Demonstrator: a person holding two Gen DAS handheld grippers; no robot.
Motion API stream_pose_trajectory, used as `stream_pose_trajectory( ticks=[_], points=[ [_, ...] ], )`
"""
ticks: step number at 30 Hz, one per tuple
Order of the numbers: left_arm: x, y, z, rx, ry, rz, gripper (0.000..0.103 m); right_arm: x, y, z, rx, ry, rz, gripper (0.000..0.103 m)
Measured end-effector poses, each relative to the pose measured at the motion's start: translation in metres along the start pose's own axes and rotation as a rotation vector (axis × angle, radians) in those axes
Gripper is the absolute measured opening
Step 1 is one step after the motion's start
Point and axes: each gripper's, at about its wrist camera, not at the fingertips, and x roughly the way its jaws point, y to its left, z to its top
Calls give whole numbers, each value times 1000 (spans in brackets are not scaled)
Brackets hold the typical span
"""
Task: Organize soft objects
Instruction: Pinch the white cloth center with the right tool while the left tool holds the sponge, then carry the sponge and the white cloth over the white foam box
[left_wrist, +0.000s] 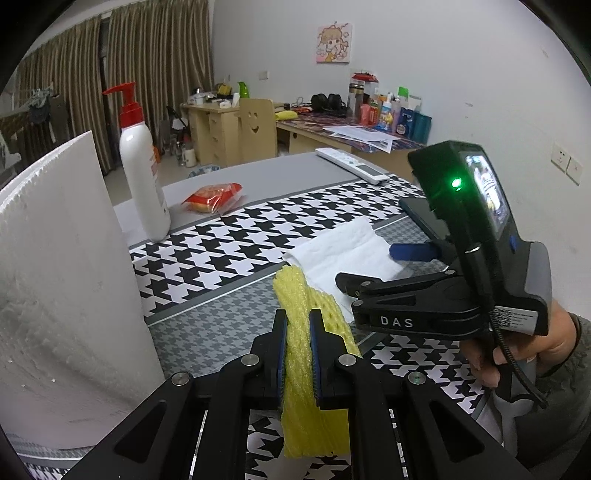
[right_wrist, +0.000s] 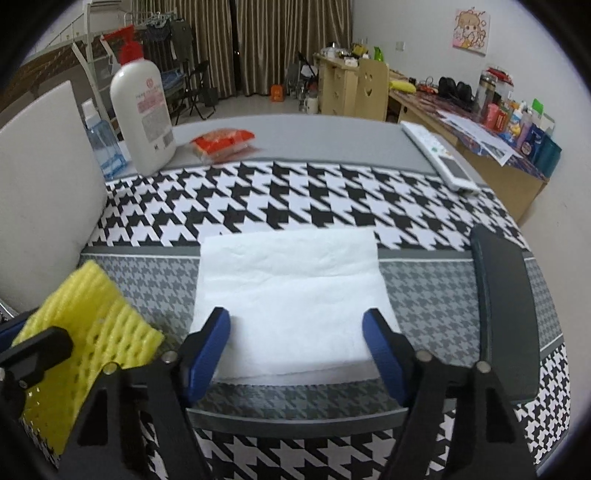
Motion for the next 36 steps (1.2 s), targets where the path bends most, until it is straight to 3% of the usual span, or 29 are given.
stream_pose_trajectory(
  ticks=[7, 10, 13, 15, 17, 36],
  points=[
    [0, 1, 0, -4, 3, -12, 12, 1, -2, -1, -1, 0, 12, 74],
    [-2, 2, 1, -8, -2, -14, 12, 0, -2, 0, 2, -1, 10, 63],
    [-4, 1, 1, -6, -11, -12, 12, -2, -2, 0, 3, -4, 9, 40],
    [-7, 0, 2, -4, -21, -14, 12, -3, -5, 0, 18, -6, 12, 14],
    [-10, -2, 1, -3, -28, -22, 12, -5, -9, -1, 40, -10, 36, 7],
    [-67, -2, 15, -15, -156, -12, 12, -95, -14, -10, 92, -235, 86, 5]
  ],
)
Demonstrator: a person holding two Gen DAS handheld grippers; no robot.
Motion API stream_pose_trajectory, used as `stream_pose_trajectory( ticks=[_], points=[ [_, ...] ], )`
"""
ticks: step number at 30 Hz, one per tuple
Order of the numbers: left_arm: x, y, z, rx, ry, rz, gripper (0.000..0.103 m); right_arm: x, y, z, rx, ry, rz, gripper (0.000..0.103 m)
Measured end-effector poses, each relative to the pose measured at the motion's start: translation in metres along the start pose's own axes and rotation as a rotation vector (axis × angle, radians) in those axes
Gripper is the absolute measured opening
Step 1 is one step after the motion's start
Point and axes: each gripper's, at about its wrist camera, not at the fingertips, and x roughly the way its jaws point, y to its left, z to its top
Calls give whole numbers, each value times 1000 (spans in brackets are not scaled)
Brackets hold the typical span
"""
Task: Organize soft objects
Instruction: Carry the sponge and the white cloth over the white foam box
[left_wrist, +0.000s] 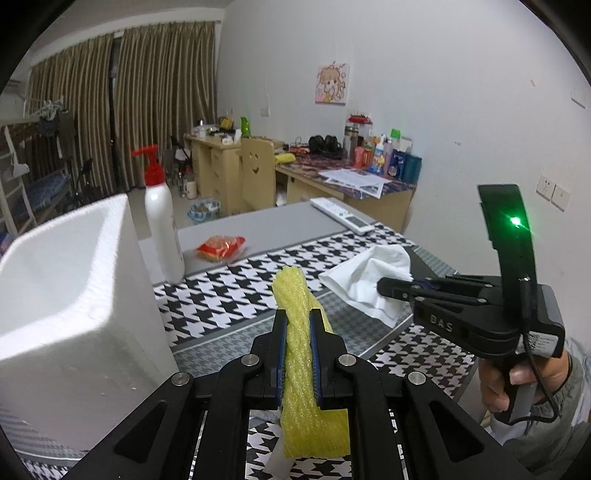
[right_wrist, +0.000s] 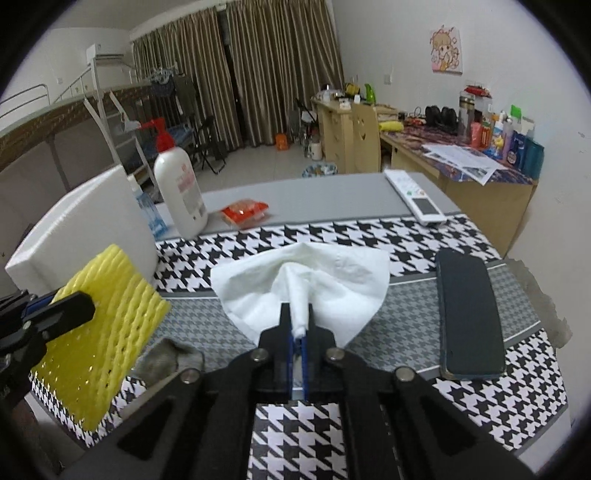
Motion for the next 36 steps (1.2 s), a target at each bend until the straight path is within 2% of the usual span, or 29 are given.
stream_pose_trajectory(
  ticks=[20, 36],
  points=[
    [-46, 6, 27, 18, -117, 86, 12, -54, 24, 13, -47, -169, 47, 6],
    [-72, 26, 44, 7, -203, 157, 12, -69, 56, 31, -103, -248, 108, 6]
  ],
)
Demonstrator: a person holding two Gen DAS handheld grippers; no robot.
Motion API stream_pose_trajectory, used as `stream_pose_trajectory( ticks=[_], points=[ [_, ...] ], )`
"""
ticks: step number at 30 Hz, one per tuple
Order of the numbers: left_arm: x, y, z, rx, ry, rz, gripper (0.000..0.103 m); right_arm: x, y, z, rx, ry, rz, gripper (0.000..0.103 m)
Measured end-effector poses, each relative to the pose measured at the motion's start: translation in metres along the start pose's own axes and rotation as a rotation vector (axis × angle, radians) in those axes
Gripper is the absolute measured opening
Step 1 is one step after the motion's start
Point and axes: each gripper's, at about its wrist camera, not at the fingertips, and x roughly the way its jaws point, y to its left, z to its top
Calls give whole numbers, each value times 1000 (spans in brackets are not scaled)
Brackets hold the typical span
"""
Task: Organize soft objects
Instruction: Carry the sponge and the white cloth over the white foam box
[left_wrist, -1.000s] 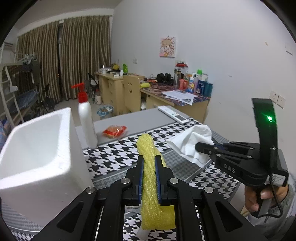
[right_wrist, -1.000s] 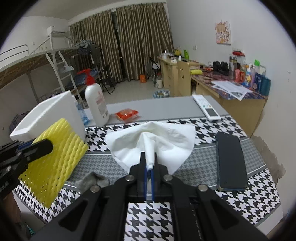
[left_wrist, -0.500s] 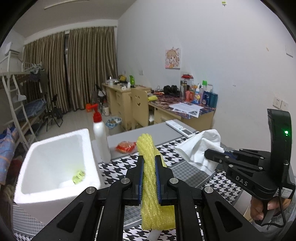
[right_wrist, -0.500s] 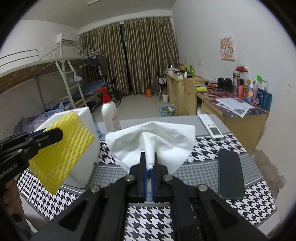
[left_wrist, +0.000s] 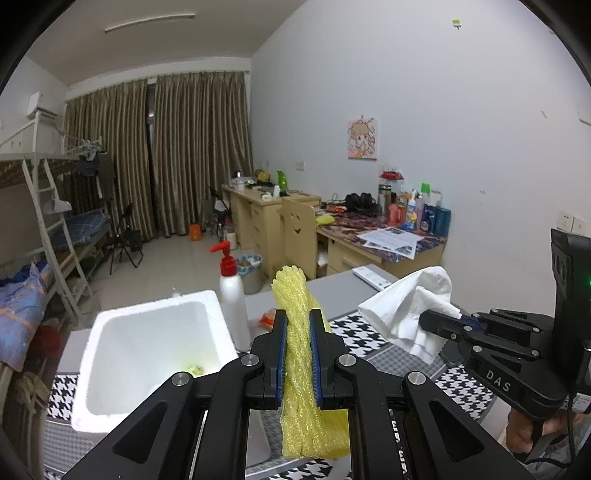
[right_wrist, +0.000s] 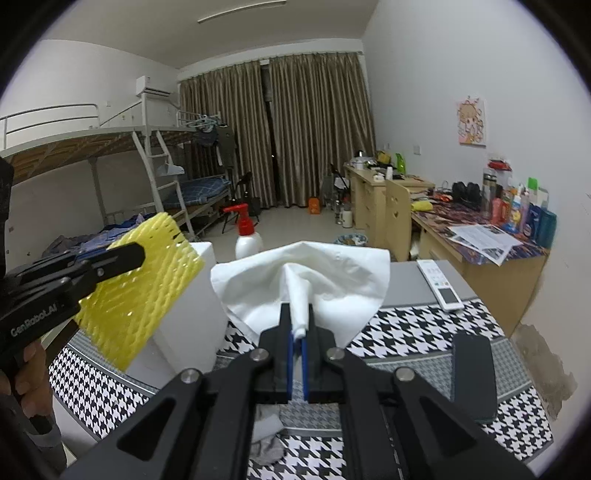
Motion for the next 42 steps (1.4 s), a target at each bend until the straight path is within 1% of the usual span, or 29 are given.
stream_pose_trajectory(
  ticks=[6, 15, 27, 42],
  points=[
    [-3, 11, 8, -14, -21, 35, 12, 3, 12, 8, -21, -19, 30, 6],
    [-9, 30, 17, -30, -51, 88, 12, 15, 27, 17, -37, -17, 75, 6],
    [-8, 57, 21, -59, -53, 162, 12, 29, 52, 29, -74, -11, 139, 6],
    [-6, 86, 16, -99, -38, 232, 12, 45, 76, 37, -107, 9, 186, 6]
  ],
)
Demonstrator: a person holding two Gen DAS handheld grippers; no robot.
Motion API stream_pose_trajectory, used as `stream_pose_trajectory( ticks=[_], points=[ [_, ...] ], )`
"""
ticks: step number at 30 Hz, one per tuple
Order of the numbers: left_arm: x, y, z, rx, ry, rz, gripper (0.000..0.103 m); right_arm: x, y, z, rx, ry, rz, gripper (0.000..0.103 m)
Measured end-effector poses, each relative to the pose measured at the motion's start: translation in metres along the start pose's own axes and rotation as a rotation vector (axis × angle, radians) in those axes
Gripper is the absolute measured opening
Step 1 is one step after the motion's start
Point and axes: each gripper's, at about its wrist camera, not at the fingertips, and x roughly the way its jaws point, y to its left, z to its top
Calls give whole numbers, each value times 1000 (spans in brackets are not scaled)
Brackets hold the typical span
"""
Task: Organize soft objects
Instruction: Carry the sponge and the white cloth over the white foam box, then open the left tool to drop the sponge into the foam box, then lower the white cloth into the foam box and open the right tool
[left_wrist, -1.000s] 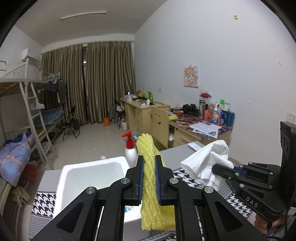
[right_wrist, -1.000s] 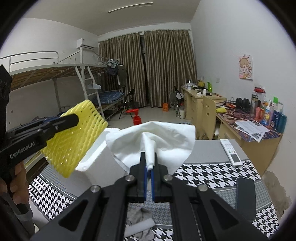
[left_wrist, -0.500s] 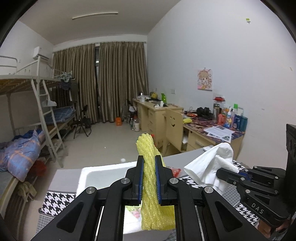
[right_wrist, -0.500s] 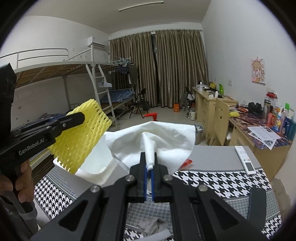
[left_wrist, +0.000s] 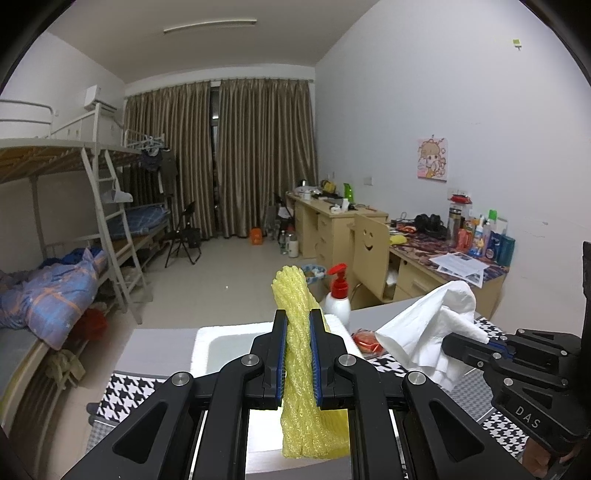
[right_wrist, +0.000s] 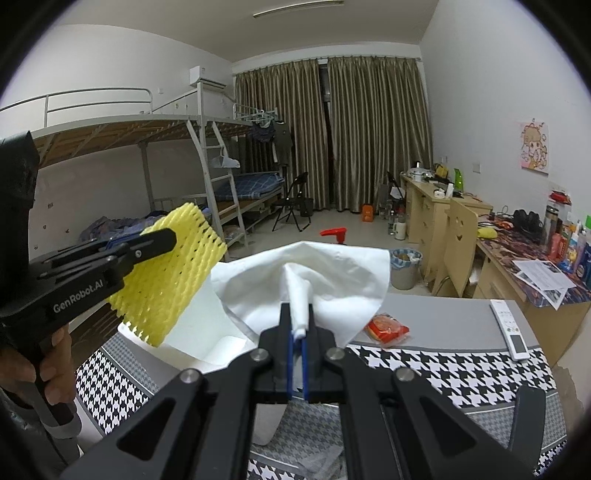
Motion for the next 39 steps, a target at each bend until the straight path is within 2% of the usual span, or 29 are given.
stream_pose_trajectory(
  ticks=[10, 12, 14, 16, 21, 23, 25, 32, 39],
  points=[
    [17, 13, -5, -27, 44, 32, 14, 10, 11, 4, -23, 13, 11, 6],
    [24, 13, -7, -21, 72, 35, 25, 12, 11, 4, -23, 16, 6, 6],
    [28, 16, -9, -33, 86, 35, 53, 12, 11, 4, -24, 16, 2, 6],
    [27, 21, -10, -53, 75, 52, 65, 13, 12, 5, -24, 16, -1, 6],
    [21, 30, -9, -75, 51, 72, 78, 15, 16, 5, -28, 20, 2, 6],
    [17, 32, -9, -79, 38, 80, 89, 17, 18, 5, -34, 25, 5, 6],
    [13, 37, -8, -89, 22, 99, 93, 19, 21, 6, -42, 30, 11, 6],
    [3, 45, -9, -85, -5, 126, 100, 28, 30, 10, -60, 40, 28, 6],
    [-9, 57, -11, -90, -28, 137, 101, 33, 39, 12, -79, 46, 43, 6]
  ],
)
